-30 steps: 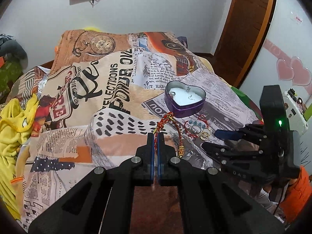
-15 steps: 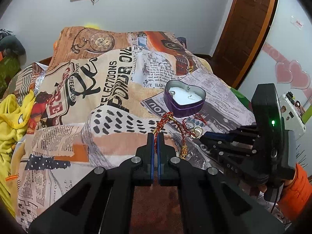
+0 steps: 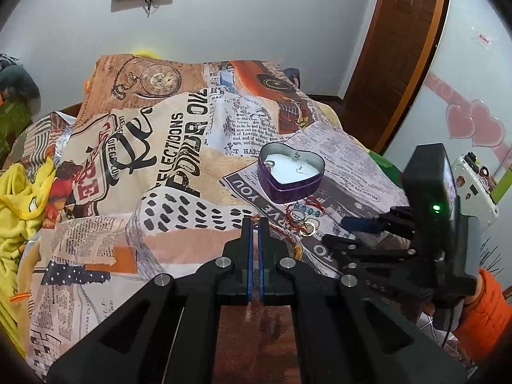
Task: Organize jewelry
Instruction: 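Lift the red-gold bracelet with the left gripper, pulling it free of the tangle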
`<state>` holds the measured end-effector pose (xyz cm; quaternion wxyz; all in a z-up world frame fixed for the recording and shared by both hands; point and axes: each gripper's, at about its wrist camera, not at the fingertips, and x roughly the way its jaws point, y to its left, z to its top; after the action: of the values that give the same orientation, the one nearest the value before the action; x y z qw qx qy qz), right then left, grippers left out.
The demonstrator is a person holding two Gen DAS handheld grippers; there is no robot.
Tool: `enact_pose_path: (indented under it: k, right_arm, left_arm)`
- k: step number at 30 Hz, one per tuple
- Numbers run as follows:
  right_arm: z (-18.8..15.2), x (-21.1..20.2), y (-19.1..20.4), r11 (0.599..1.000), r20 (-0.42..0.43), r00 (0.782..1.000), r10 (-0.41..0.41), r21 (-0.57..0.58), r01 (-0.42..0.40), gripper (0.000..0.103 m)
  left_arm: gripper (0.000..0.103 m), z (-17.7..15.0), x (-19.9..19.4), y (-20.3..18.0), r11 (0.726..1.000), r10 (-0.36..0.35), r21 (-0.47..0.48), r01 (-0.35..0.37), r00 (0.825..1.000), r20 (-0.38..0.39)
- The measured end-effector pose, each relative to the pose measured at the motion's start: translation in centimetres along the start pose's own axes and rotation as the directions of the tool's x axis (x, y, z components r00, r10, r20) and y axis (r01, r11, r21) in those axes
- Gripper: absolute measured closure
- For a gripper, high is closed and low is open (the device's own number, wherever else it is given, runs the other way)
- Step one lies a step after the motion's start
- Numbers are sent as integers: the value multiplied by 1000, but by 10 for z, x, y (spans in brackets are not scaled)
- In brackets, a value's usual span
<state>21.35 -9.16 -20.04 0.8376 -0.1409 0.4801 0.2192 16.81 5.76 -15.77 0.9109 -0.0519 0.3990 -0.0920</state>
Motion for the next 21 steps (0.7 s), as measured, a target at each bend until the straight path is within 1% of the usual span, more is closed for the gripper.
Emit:
enact_pose_path:
  k: [2,5,8,11,15,18,19,21]
  right_arm:
    - [2,3,-2,1000,3,1000,0,6,0,69]
    - [6,5,-3,999,0,999,35,23,-35,69]
    - [7,2,2,999,18,999,50,14,-50,69]
    - [8,1,5,998,30,998,62,11,-62,69]
    - [7,-2,2,998,38,998,58,18,-59,69]
    - [8,-7,-5,999,49,998,44,28,-45,69]
    - [8,-8,-8,999,52,998,40,33,-41,69]
    - [9,-10,-15,998,60,997,39,48,-42,69]
  left_arm:
    - [102,0,0,0,1000,-3,-2,3,1000,1]
    - [102,0,1,1,1000,7,2,-7,1000,-2]
    - [102,-1,6,5,1000,20,-2,-20,1000,-16]
    - [102,-1,12,8,1000,12,-8,-13,999,-33]
    - [101,3,26,2,999,22,38,-19,998,-66]
    - [91,9,43,-3,999,9,55,-3,994,-105]
    - [85,11,48,-4,999,5,52,1,993,-114]
    - [82,15,62,-6,998,-12,54,19,991,-135]
